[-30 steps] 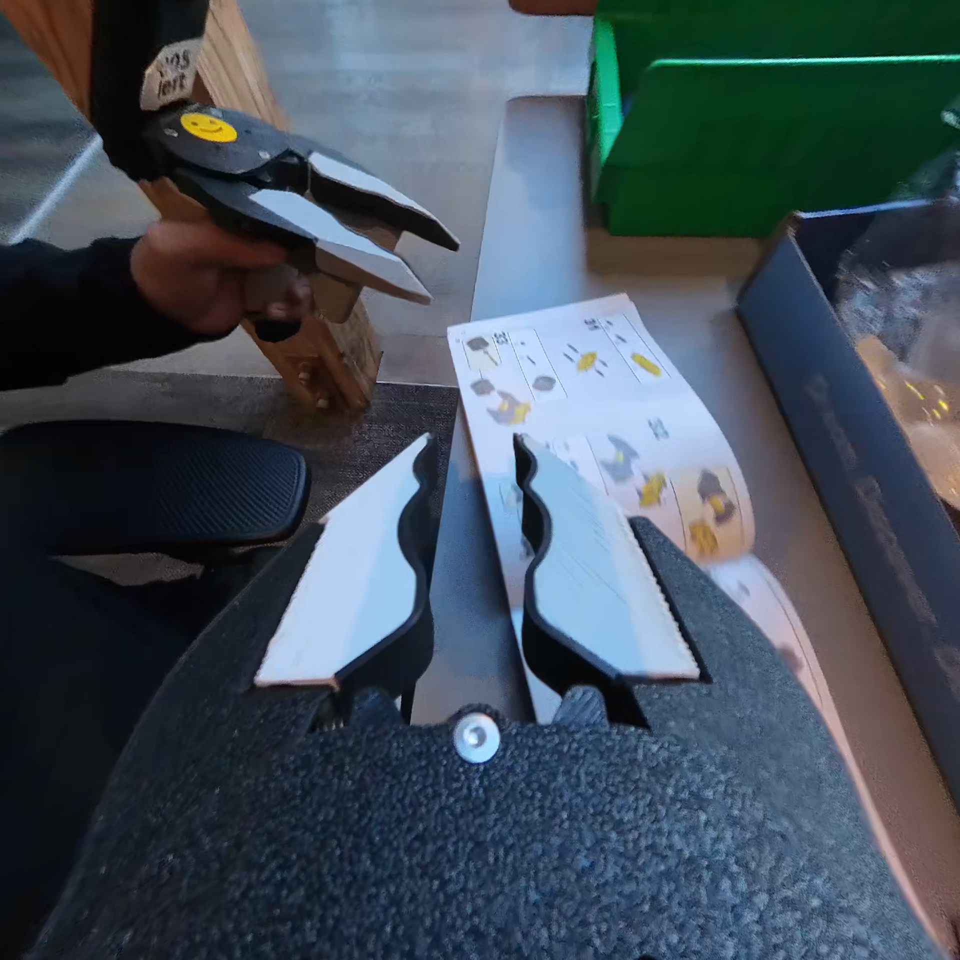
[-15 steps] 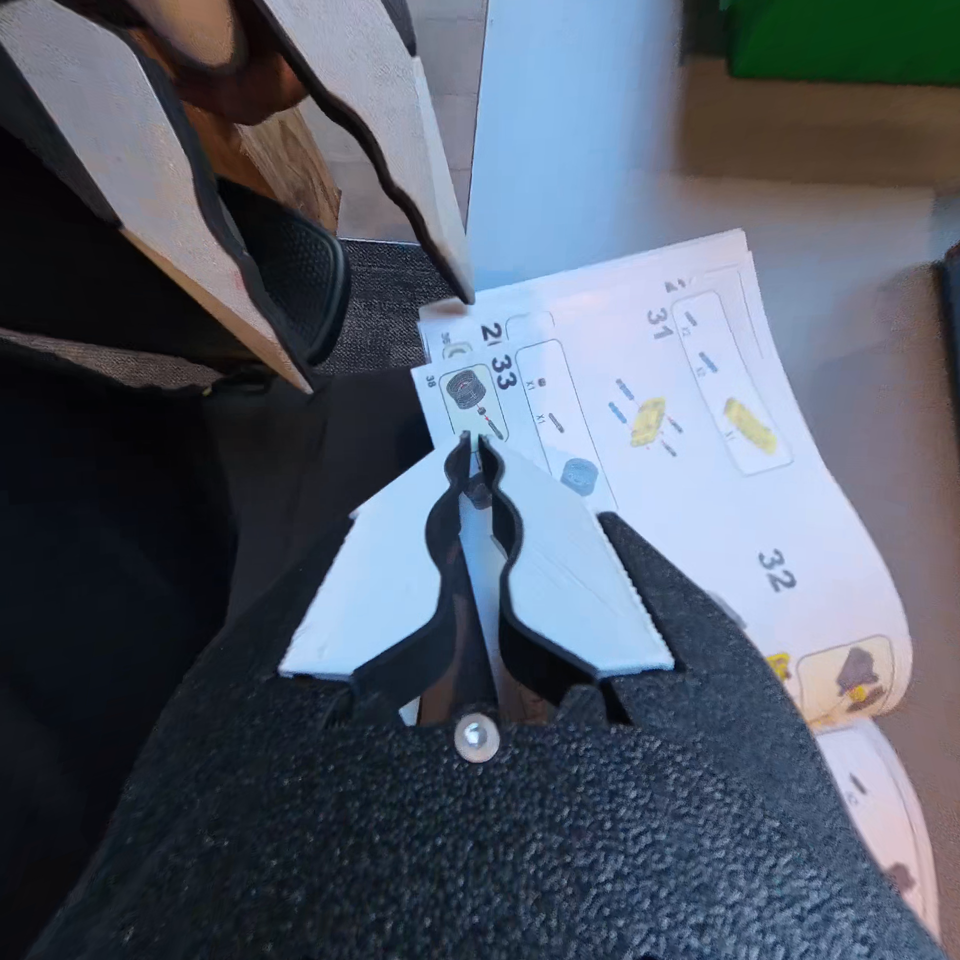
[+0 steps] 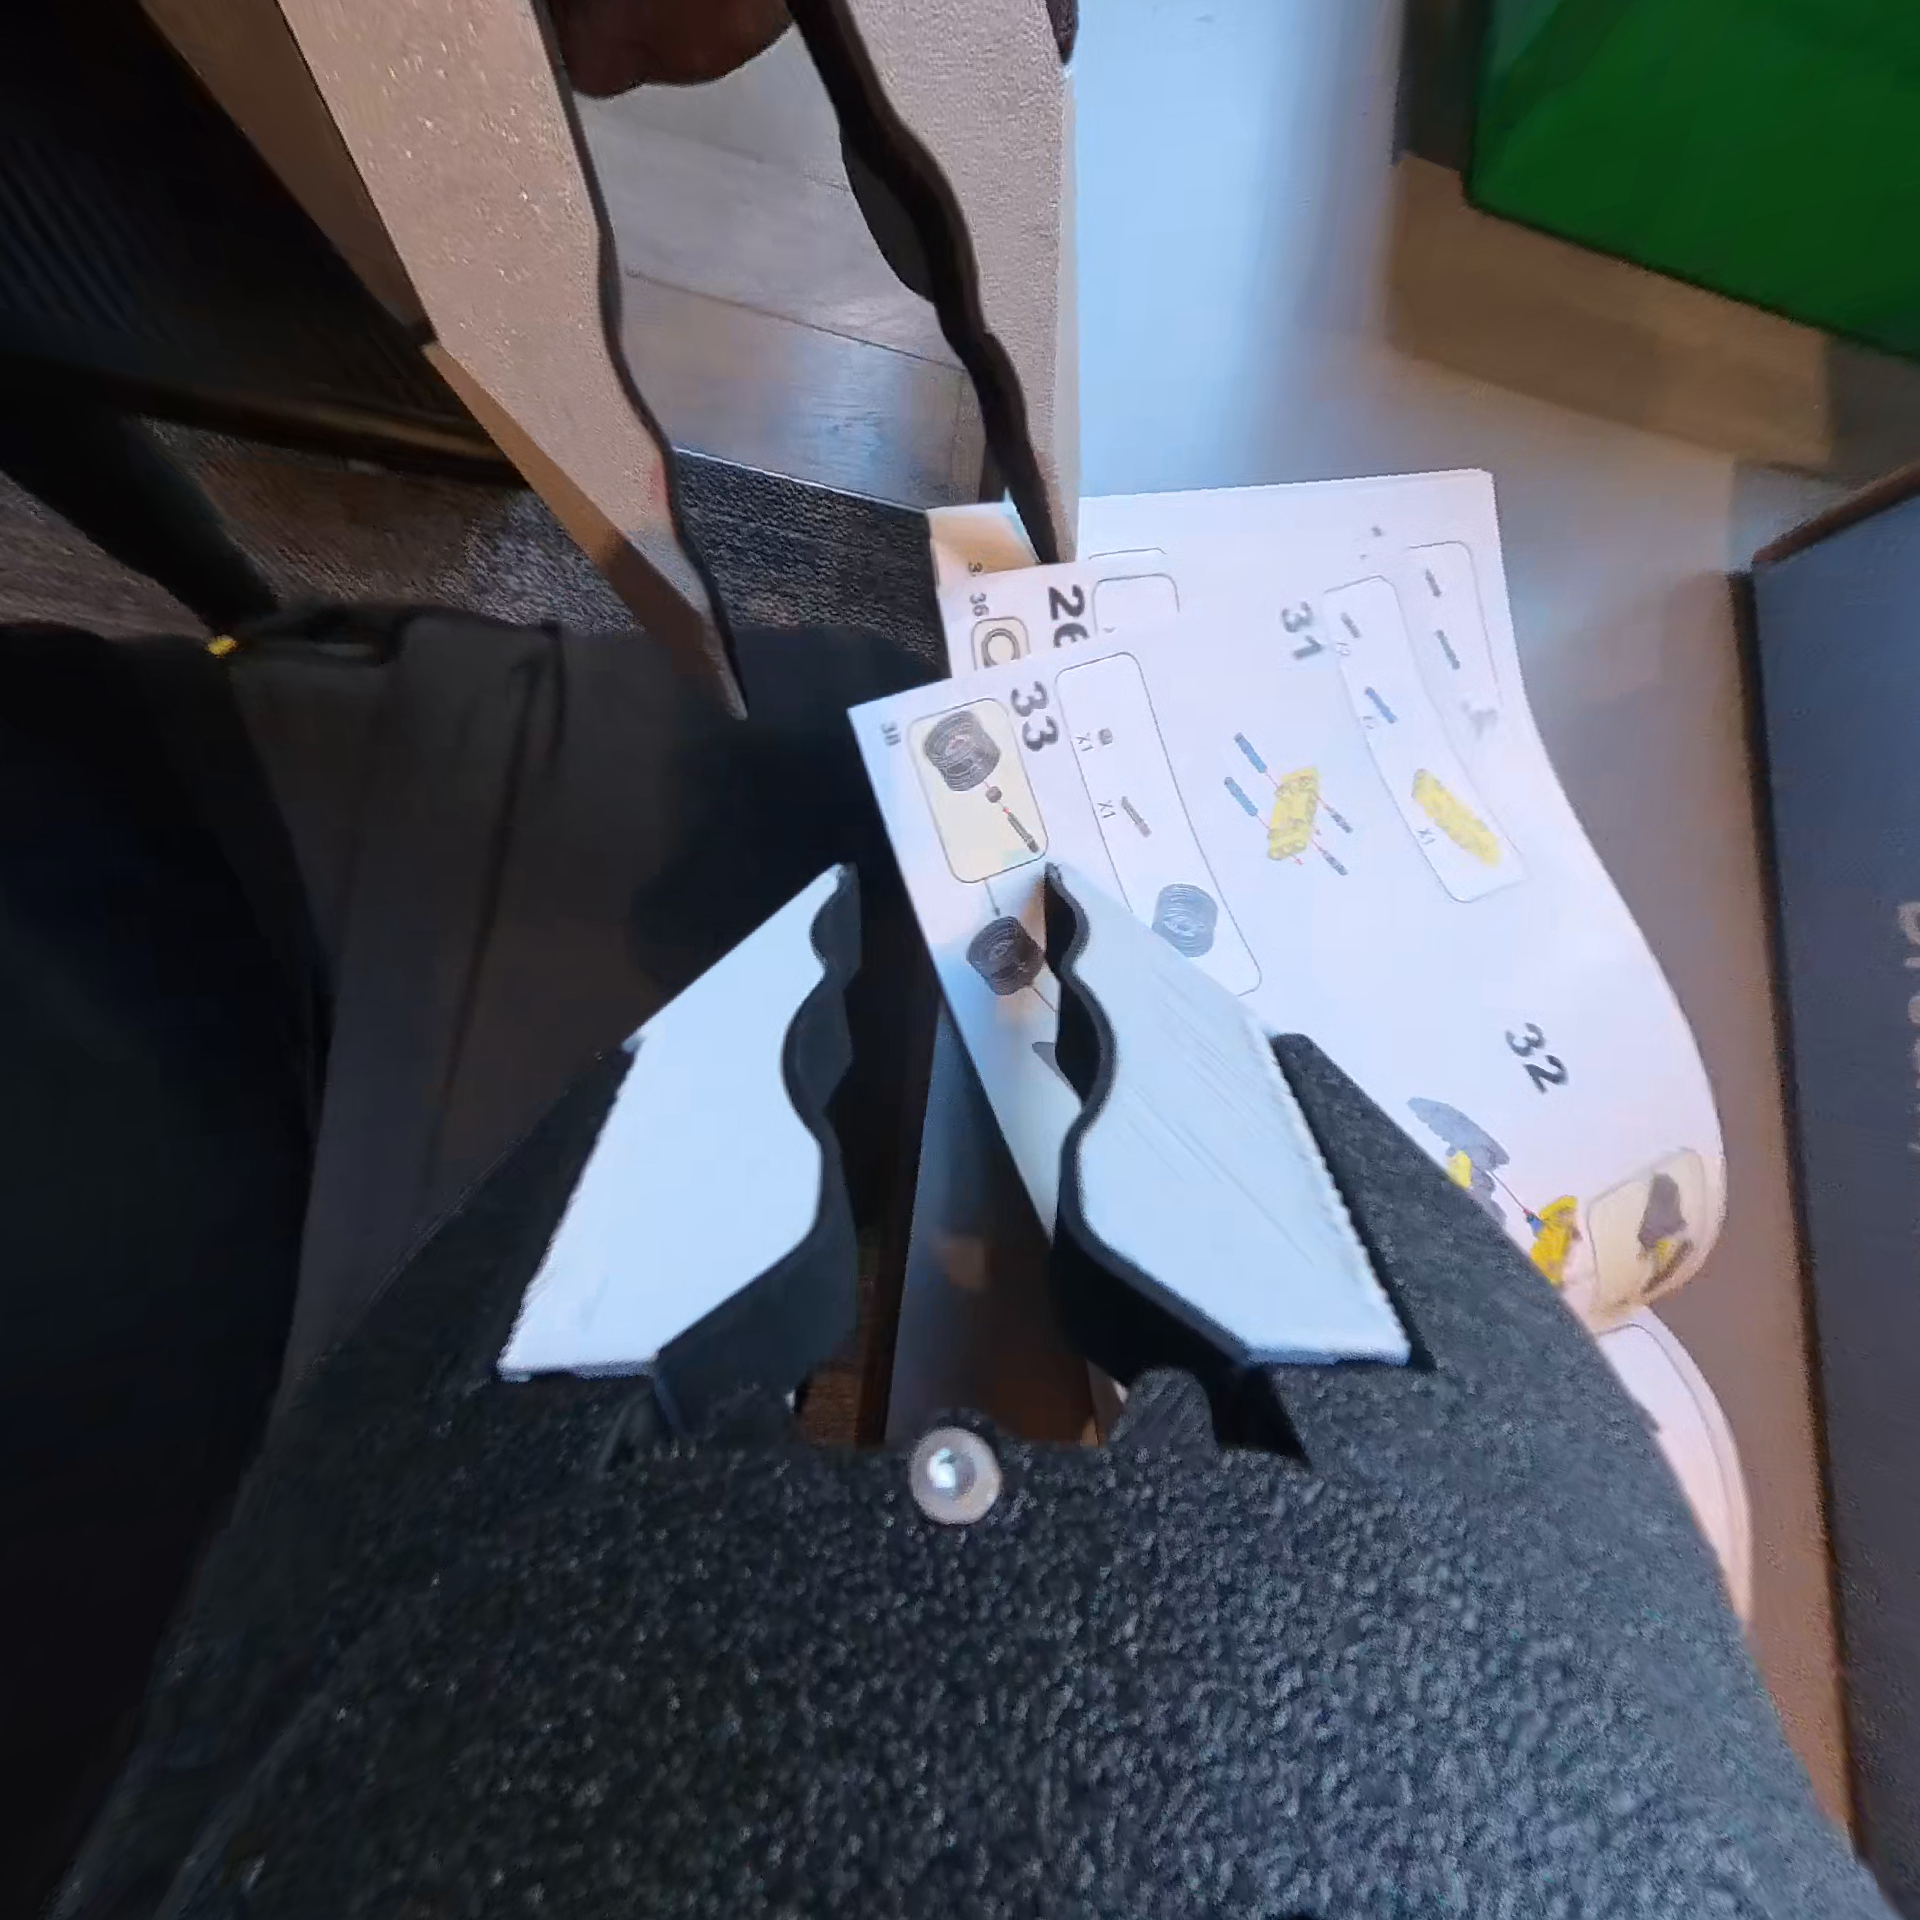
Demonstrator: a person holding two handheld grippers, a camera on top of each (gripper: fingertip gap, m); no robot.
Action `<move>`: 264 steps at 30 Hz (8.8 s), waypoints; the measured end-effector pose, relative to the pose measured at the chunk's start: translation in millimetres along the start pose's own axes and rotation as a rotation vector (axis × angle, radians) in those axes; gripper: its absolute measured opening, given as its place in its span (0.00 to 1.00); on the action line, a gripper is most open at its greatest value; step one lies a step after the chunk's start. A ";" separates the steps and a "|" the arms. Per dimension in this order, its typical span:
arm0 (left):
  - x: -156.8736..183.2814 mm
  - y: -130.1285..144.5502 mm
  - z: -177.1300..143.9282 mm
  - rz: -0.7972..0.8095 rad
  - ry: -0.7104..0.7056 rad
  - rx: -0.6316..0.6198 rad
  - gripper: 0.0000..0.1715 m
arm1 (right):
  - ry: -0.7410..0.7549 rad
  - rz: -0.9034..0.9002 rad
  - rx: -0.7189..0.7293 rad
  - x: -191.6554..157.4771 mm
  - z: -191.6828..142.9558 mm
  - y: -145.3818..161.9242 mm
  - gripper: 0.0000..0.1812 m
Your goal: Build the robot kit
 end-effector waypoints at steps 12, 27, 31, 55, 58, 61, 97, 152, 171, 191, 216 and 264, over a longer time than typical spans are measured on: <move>-1.7 4.4 -4.4 -0.032 -0.087 -0.052 0.36 | -0.027 0.130 0.149 7.6 -11.4 2.8 0.00; 3.6 -5.5 -0.2 0.039 -0.020 -0.035 0.36 | 0.111 0.085 0.083 19.6 -19.1 -11.7 0.23; 5.3 -9.1 3.4 0.047 -0.011 -0.027 0.37 | 0.179 0.084 0.191 -3.0 -69.6 -10.0 0.21; 11.4 -71.7 29.6 0.121 0.082 0.098 0.37 | 0.622 0.292 0.286 54.7 -105.4 47.1 0.19; 11.2 -73.6 33.0 0.114 0.084 0.108 0.37 | 0.614 0.377 0.339 60.9 -121.2 58.0 0.13; 13.3 -73.0 36.9 0.100 0.093 0.110 0.37 | 0.574 0.463 0.394 62.5 -128.1 67.1 0.10; 19.9 -55.5 33.4 0.029 0.079 0.119 0.37 | 0.482 0.733 0.588 62.6 -161.9 102.6 0.08; 18.3 -56.4 29.6 0.023 0.082 0.138 0.37 | 0.318 0.699 0.694 60.6 -153.3 68.0 0.13; 17.6 -55.4 27.5 0.007 0.089 0.143 0.38 | 0.291 0.681 0.674 57.9 -142.8 61.9 0.12; 21.1 -54.2 28.8 0.024 0.084 0.131 0.38 | 0.177 0.571 0.600 41.5 -89.6 19.8 0.05; 16.9 -52.8 25.7 0.010 0.091 0.149 0.38 | 0.054 0.876 0.864 49.0 -123.2 53.5 0.02; -56.2 -74.3 -46.8 -0.363 -0.235 0.593 0.31 | -0.030 0.458 0.263 7.7 -6.8 -10.2 0.17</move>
Point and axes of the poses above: each gripper's, where its closed fingertips meet, z out along the fingers, y out of its underside, x = y × z across the jaws, the point moved 4 cm from there along -z, back along the fingers, and after that the axes turned 1 degree about -y, right-handed, at the moved point
